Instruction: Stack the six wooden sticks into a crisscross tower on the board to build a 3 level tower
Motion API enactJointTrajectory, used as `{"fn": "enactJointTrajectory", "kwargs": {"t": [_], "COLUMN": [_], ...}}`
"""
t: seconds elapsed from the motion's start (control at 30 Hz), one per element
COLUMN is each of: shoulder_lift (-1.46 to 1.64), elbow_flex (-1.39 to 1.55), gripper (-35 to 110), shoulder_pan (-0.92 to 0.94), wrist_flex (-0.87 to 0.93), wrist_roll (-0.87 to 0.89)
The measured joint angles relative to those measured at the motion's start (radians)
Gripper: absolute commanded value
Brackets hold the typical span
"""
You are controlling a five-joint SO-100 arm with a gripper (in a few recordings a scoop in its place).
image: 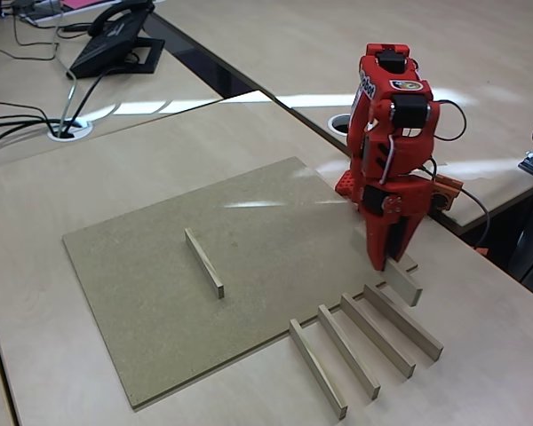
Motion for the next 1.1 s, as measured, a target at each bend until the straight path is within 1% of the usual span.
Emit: {"fn": "enactJointTrajectory", "kwargs": {"t": [0.17,0.27,0.37,0.47,0.6,0.8,1.03,1.1], "shoulder_lift": [-0.014,-0.040,-0.077,-0.110,-0.160,-0.172,-0.170,-0.170], "elbow_flex": [0.000,-0.008,-0.020,-0.025,-0.025,0.009,0.114,0.141], "gripper": [0,0,0,0,0,0,0,0], "shoulder_pan": [0.256,0.417,0.534,0.653,0.736,0.769,0.742,0.750], "wrist_flex": [0.046,0.064,0.095,0.123,0.166,0.204,0.153,0.094], "wrist_roll": [-0.308,-0.457,-0.574,-0.655,-0.710,-0.726,-0.755,-0.770]}}
